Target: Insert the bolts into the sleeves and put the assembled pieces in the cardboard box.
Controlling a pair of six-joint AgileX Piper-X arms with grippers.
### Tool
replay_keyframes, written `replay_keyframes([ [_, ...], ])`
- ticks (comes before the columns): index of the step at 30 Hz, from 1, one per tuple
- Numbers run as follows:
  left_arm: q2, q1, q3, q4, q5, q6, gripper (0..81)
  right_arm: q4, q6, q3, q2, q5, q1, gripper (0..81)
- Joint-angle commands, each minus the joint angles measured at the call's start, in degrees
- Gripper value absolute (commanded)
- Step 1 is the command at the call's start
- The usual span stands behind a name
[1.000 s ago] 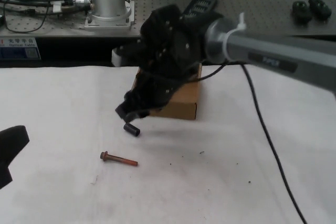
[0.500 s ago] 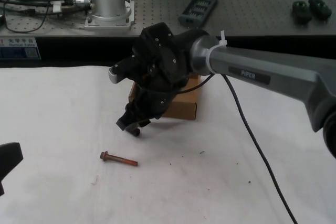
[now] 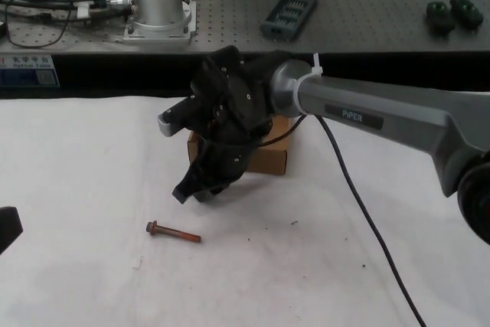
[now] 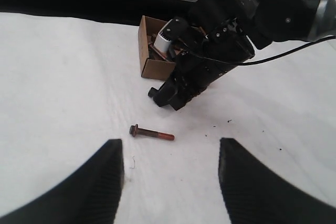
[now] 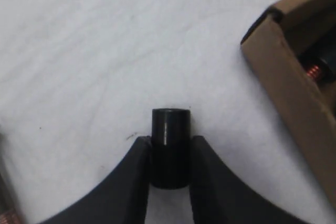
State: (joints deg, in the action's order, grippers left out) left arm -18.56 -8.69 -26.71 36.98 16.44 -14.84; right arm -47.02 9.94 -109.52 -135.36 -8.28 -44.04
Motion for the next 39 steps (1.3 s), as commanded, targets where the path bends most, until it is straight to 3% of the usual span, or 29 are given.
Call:
replay_keyframes([
  [1,0.54,0.11,-0.73,-0.49,-0.72,0.4,40.0,-1.66,0.39,-0.59,-0.11,-0.17,0.1,13.4],
  [6,0.54,0.11,-0.73,-0.49,-0.72,0.4,40.0,-8.99,-0.3,-0.59,1.78,0.86,0.82,6.4],
  [16,0.52,0.11,-0.73,-0.63,-0.9,0.4,40.0,-23.11,-5.44,0.46,12.25,6.78,2.69,5.8],
  [23,0.52,0.11,-0.73,-0.63,-0.88,-1.19,40.0,-16.98,-13.61,19.39,22.59,10.79,4.37,5.8],
  [29,0.52,0.11,-0.73,-0.63,-0.88,-1.64,40.0,0.84,-21.18,35.84,30.31,10.79,4.45,5.8],
  [33,0.52,0.11,-0.73,-0.31,-0.88,-3.03,40.0,6.0,-24.78,40.9,32.12,14.43,4.97,5.8],
  [39,0.52,0.11,-0.73,2.88,-0.76,-4.98,40.0,3.1,-29.97,43.56,32.1,16.13,5.38,5.8],
])
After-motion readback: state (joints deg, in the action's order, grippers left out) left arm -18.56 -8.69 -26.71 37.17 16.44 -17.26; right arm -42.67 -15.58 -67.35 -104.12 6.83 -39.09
